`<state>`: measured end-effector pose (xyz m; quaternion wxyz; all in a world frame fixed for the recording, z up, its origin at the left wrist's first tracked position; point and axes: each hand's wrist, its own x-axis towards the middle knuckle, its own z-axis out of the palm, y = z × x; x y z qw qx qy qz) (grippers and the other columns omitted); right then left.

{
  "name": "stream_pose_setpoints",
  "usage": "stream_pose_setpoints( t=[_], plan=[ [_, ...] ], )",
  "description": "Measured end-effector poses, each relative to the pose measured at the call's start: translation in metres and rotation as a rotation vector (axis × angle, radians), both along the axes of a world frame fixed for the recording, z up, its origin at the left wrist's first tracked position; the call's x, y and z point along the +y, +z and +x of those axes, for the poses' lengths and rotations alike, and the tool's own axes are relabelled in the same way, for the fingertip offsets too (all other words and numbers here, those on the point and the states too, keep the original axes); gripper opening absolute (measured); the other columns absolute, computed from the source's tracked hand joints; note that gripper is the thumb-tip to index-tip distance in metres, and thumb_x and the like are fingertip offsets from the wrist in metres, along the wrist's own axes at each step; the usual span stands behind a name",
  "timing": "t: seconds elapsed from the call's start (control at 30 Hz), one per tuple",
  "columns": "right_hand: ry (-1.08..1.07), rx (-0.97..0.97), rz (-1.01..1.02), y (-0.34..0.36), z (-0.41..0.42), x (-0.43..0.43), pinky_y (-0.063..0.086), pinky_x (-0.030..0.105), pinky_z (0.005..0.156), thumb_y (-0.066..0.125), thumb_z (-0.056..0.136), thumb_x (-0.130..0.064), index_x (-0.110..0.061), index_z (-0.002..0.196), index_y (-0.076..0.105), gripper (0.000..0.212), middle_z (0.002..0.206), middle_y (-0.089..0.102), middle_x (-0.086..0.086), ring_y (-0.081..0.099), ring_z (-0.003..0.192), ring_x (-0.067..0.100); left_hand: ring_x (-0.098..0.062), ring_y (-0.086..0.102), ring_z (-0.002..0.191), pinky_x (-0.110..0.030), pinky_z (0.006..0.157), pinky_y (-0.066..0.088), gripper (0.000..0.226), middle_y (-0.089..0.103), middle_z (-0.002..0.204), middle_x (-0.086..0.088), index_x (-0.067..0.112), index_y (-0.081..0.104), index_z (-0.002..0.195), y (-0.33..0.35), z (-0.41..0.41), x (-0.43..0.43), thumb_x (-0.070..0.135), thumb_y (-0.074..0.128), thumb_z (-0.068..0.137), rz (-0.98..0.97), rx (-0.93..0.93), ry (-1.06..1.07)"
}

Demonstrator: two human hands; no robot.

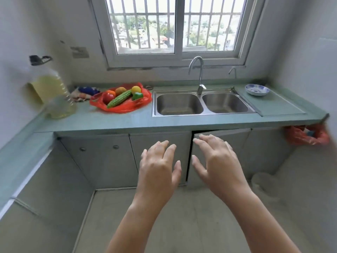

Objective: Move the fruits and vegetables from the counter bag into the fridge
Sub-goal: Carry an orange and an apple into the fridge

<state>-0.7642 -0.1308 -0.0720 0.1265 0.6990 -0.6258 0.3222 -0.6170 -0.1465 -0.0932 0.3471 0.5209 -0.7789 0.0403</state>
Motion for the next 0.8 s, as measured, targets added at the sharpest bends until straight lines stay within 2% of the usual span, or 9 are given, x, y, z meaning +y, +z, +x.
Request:
stream_pose_setpoints(
  t=[0.27, 0.33, 0.5, 0.57, 0.73, 0.8],
  plan=[
    [0.194, -0.038, 0.006, 0.006, 0.027, -0.152, 0.051, 0.05, 0.078, 0.06, 0.068, -0.024, -0.004, 0.099, 0.067, 0.038, 0.1, 0.067, 0.016, 0.064, 0.09, 0.036, -0.033, 0.057, 0.108, -0.054, 0.095, 0.041, 0.038, 0.062, 0.116, -0.014, 0.006, 0.061, 0.113, 0.026, 0.044, -0.122, 0.021, 0.061, 0.079, 0.045, 0.065, 0.2],
    [0.235, -0.041, 0.013, 0.004, 0.034, -0.183, 0.051, 0.053, 0.078, 0.059, 0.069, -0.024, -0.003, 0.1, 0.067, 0.038, 0.101, 0.067, 0.017, 0.063, 0.092, 0.037, -0.032, 0.056, 0.111, -0.052, 0.096, 0.039, 0.038, 0.061, 0.119, -0.014, 0.006, 0.06, 0.115, 0.025, 0.055, -0.144, 0.022, 0.059, 0.08, 0.057, 0.088, 0.255],
    [0.336, -0.031, 0.002, 0.0, 0.066, -0.247, 0.049, 0.046, 0.08, 0.059, 0.071, -0.023, -0.004, 0.102, 0.066, 0.037, 0.102, 0.067, 0.015, 0.063, 0.096, 0.035, -0.031, 0.056, 0.11, -0.051, 0.096, 0.041, 0.041, 0.062, 0.117, -0.012, 0.008, 0.061, 0.113, 0.013, 0.086, -0.189, 0.03, 0.05, 0.081, 0.112, 0.089, 0.345],
    [0.366, -0.035, 0.013, -0.004, 0.081, -0.272, 0.049, 0.047, 0.081, 0.059, 0.071, -0.022, -0.004, 0.102, 0.066, 0.036, 0.103, 0.067, 0.015, 0.062, 0.096, 0.036, -0.031, 0.057, 0.109, -0.051, 0.095, 0.042, 0.045, 0.062, 0.117, -0.012, 0.008, 0.061, 0.114, 0.009, 0.105, -0.211, 0.034, 0.044, 0.082, 0.118, 0.085, 0.385],
    [0.391, -0.008, 0.034, -0.016, 0.124, -0.339, 0.05, 0.05, 0.078, 0.076, 0.066, -0.013, -0.003, 0.1, 0.067, 0.037, 0.101, 0.068, 0.017, 0.063, 0.094, 0.037, -0.028, 0.05, 0.117, -0.048, 0.102, 0.036, 0.038, 0.057, 0.125, -0.011, 0.008, 0.058, 0.12, -0.005, 0.146, -0.276, 0.019, 0.062, 0.084, 0.187, 0.126, 0.401],
    [0.382, 0.011, 0.036, -0.016, 0.142, -0.37, 0.049, 0.048, 0.078, 0.07, 0.069, -0.017, -0.002, 0.101, 0.067, 0.035, 0.1, 0.068, 0.017, 0.063, 0.094, 0.036, -0.027, 0.048, 0.119, -0.044, 0.103, 0.034, 0.04, 0.055, 0.128, -0.01, 0.009, 0.056, 0.123, -0.007, 0.163, -0.306, 0.019, 0.062, 0.084, 0.202, 0.121, 0.38]
  ],
)
